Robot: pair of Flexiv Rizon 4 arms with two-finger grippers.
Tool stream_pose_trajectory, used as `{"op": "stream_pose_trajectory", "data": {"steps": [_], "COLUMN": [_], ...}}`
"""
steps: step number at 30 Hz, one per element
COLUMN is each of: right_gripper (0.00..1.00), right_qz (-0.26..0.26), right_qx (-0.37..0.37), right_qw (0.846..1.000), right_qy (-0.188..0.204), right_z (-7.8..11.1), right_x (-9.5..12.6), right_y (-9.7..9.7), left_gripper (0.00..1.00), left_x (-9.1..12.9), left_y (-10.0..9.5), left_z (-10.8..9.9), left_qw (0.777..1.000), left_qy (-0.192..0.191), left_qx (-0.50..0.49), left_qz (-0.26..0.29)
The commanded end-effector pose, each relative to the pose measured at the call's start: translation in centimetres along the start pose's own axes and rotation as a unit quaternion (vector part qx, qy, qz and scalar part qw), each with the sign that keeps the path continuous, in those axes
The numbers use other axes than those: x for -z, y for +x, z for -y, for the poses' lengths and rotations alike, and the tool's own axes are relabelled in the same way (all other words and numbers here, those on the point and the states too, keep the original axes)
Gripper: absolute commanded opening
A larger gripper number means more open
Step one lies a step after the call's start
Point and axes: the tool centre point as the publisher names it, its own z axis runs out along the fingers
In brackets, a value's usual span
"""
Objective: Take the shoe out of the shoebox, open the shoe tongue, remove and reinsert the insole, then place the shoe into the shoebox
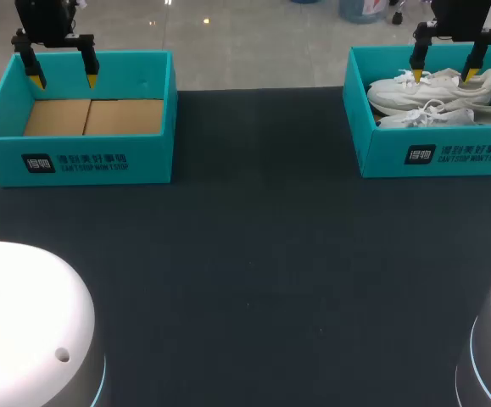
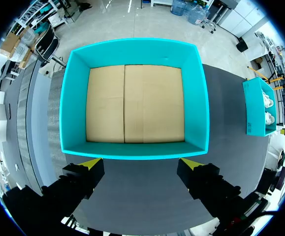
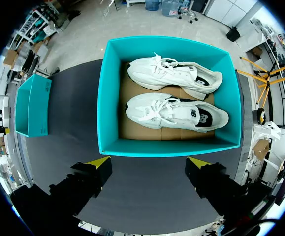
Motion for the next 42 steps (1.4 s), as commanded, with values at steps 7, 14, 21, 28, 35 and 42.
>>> {"op": "stream_pose_trajectory", "data": {"steps": [7,14,21,28,35,42], "right_gripper": [1.0,1.0,1.0,1.0,1.0,0.79], "right_qz": [0.0,0.006,0.03,0.044,0.055,0.061], "right_qx": [0.0,-0.019,-0.061,-0.119,-0.131,-0.133], "right_qw": [1.0,1.0,0.998,0.992,0.989,0.989], "right_qy": [0.0,-0.002,-0.018,-0.028,-0.043,-0.039], "right_z": [0.0,-0.6,-2.1,-3.5,-4.1,-4.5], "right_x": [0.0,-0.7,-1.4,-3.7,-5.7,-7.5], "right_y": [0.0,-1.5,-5.9,-11.2,-14.5,-15.6], "left_gripper": [1.0,1.0,1.0,1.0,1.0,1.0], "left_x": [0.0,0.0,0.0,0.0,0.0,0.0], "left_y": [0.0,0.0,0.0,0.0,0.0,0.0], "left_z": [0.0,0.0,0.0,0.0,0.0,0.0], "left_qw": [1.0,1.0,1.0,1.0,1.0,1.0], "left_qy": [0.0,0.0,0.0,0.0,0.0,0.0], "left_qx": [0.0,0.0,0.0,0.0,0.0,0.0], "left_qz": [0.0,0.0,0.0,0.0,0.0,0.0]}}
